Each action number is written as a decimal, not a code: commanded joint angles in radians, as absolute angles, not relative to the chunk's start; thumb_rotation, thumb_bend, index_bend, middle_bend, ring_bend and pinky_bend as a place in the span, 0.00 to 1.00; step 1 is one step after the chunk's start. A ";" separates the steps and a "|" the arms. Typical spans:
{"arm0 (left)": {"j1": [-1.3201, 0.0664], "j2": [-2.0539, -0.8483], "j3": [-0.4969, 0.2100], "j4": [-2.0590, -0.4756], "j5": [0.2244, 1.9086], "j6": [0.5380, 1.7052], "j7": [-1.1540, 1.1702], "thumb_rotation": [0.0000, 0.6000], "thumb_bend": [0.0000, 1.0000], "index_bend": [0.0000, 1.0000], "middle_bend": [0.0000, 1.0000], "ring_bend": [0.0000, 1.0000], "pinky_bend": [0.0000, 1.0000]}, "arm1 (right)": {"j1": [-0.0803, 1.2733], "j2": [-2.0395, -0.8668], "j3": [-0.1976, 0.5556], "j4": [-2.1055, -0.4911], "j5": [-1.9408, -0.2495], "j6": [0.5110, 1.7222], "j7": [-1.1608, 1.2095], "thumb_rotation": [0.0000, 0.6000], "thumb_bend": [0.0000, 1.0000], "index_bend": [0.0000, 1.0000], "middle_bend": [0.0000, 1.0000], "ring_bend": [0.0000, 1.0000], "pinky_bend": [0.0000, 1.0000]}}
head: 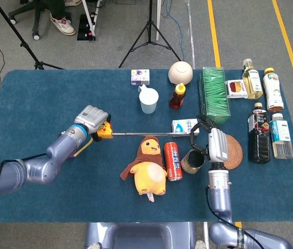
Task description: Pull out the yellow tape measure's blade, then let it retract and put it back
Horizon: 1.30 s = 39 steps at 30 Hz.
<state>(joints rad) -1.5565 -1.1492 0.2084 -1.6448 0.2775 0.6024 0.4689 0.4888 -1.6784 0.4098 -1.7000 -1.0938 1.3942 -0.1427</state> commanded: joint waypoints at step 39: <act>-1.305 -1.009 0.238 -1.868 0.600 0.878 0.481 1.00 0.36 0.60 0.48 0.45 0.55 | 0.534 -1.606 0.394 -1.635 -1.115 1.274 -0.098 0.73 0.28 0.00 0.05 0.06 0.18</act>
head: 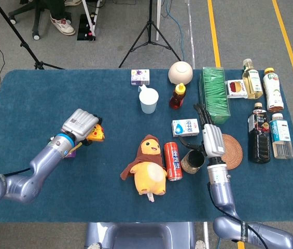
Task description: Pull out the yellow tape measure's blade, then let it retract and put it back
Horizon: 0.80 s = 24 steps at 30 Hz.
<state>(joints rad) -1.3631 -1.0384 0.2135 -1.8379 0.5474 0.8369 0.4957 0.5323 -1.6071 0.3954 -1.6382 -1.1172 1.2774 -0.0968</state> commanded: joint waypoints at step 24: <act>-0.962 -1.090 0.225 -1.682 0.745 0.892 0.404 1.00 0.35 0.60 0.48 0.46 0.52 | 0.527 -1.601 0.362 -1.628 -1.108 1.268 -0.086 0.73 0.28 0.00 0.05 0.07 0.20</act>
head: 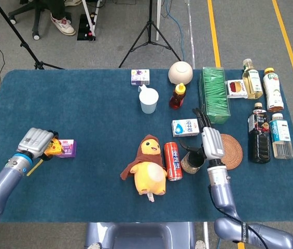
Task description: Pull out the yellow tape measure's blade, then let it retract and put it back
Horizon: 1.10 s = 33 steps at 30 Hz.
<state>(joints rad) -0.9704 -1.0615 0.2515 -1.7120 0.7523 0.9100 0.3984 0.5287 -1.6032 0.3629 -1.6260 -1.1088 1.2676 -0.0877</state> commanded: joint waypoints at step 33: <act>-0.950 -1.117 0.135 -1.678 0.688 0.821 0.499 1.00 0.22 0.22 0.02 0.00 0.16 | 0.518 -1.582 0.367 -1.638 -1.098 1.262 -0.046 0.73 0.29 0.00 0.05 0.09 0.21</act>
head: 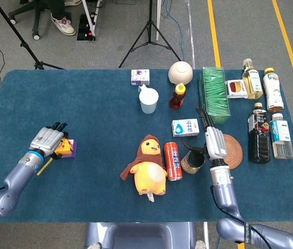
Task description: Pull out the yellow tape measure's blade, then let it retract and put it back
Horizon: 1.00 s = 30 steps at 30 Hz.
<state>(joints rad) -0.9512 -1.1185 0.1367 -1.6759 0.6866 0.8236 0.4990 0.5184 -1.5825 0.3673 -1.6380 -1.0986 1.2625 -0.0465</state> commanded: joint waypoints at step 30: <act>-0.703 -1.005 0.052 -1.808 0.954 1.150 0.275 1.00 0.18 0.01 0.00 0.00 0.09 | 0.524 -1.516 0.336 -1.613 -1.125 1.250 -0.132 0.73 0.32 0.00 0.06 0.09 0.21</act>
<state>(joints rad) -0.7612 -1.0145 0.0650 -1.7970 0.8937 1.0840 0.3289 0.5224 -1.5244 0.3431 -1.6253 -1.1233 1.2551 -0.1186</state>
